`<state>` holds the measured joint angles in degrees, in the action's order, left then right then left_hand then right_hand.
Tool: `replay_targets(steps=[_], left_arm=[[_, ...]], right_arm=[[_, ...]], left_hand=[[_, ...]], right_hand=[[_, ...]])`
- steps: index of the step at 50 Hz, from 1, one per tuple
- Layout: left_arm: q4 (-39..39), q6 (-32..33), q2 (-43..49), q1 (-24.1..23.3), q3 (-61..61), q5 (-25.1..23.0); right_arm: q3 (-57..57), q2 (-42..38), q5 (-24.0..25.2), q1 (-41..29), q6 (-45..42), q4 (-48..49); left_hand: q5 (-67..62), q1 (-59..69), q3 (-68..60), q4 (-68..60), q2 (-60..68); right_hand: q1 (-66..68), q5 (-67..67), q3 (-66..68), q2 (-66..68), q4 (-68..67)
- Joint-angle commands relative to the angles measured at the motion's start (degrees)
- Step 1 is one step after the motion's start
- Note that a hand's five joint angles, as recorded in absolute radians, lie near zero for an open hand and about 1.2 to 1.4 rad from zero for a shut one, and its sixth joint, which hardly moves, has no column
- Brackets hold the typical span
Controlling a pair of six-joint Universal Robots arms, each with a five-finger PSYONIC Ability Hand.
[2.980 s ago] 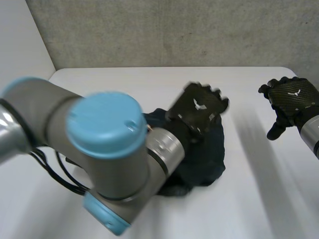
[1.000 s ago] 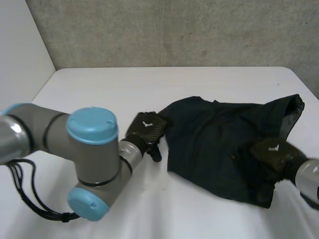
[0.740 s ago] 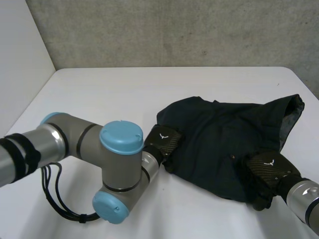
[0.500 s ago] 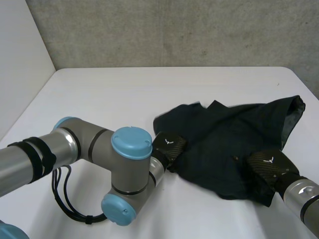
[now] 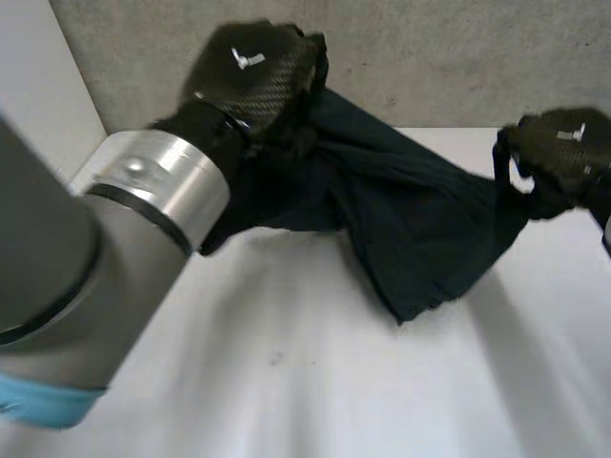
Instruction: Fold the shorts.
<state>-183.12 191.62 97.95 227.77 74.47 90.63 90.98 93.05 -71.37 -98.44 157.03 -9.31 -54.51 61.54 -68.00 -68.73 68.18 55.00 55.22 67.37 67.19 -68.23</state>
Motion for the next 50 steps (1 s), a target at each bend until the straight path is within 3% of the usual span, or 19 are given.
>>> replay_targets(steps=[1,9,14,21,30,36,39,40,43,48,50], left_arm=[[2.2,3.8,-2.1,-0.1,0.2,0.1],[4.4,5.2,10.8,0.4,-0.2,0.2],[6.5,5.2,16.3,1.8,-0.4,0.3],[6.8,5.0,18.5,2.7,0.4,0.3],[7.1,4.6,18.0,2.8,0.7,1.2],[7.1,4.4,17.8,3.1,1.4,3.0],[7.5,4.4,17.6,3.0,1.5,3.1],[7.9,4.4,17.5,3.0,1.4,3.1],[10.3,4.5,14.8,3.1,1.2,3.1],[14.3,5.6,5.4,4.3,0.4,2.8],[15.6,6.7,-0.2,5.6,-1.0,2.6]], right_arm=[[-5.6,-1.0,2.8,-1.3,1.7,-3.8],[-6.6,-13.8,1.7,-6.8,2.2,-4.5],[-8.0,-18.2,-0.7,-7.5,6.2,-7.1],[-7.0,-18.5,-0.8,-7.1,9.4,-8.8],[1.2,-18.3,-0.2,-11.1,18.6,-6.4],[5.5,-21.1,-3.6,-15.9,21.6,6.6],[3.9,-24.9,-7.5,-16.5,20.6,11.3],[2.0,-25.8,-8.8,-16.4,18.4,11.4],[-0.4,-24.6,-9.6,-16.4,12.2,10.9],[-6.7,-10.2,-10.1,-16.6,-8.6,5.4],[-9.5,-6.2,-10.5,-16.8,-11.8,2.8]], left_hand=[[-15.5,18.5,-12.0,-11.3,11.8],[-15.5,18.5,-12.0,-11.3,11.8],[-15.5,18.5,-12.0,-11.3,11.8],[-15.5,18.5,-12.0,-11.3,11.8],[-15.5,18.5,-12.0,-11.3,11.8],[-15.5,18.5,-12.0,-11.3,11.8],[-15.5,18.5,-12.0,-11.3,11.8],[-15.5,18.5,-12.0,-11.3,11.8],[-15.5,18.5,-12.0,-11.3,11.8],[-15.5,18.5,-12.0,-11.3,11.8],[-15.5,18.5,-12.0,-11.3,11.8]], right_hand=[[25.0,14.8,12.6,12.8,-11.8],[25.0,14.8,12.6,12.8,-11.8],[-28.7,-38.9,-41.0,-40.8,41.9],[-45.0,-55.2,-57.4,-57.2,58.2],[-45.0,-55.2,-57.4,-57.2,58.2],[-45.0,-55.2,-57.4,-57.2,58.2],[11.1,0.8,-1.3,-1.1,2.2],[24.9,14.6,12.5,12.7,-11.6],[25.0,14.8,12.6,12.8,-11.8],[25.0,14.8,12.6,12.8,-11.8],[25.0,14.8,12.6,12.8,-11.8]])
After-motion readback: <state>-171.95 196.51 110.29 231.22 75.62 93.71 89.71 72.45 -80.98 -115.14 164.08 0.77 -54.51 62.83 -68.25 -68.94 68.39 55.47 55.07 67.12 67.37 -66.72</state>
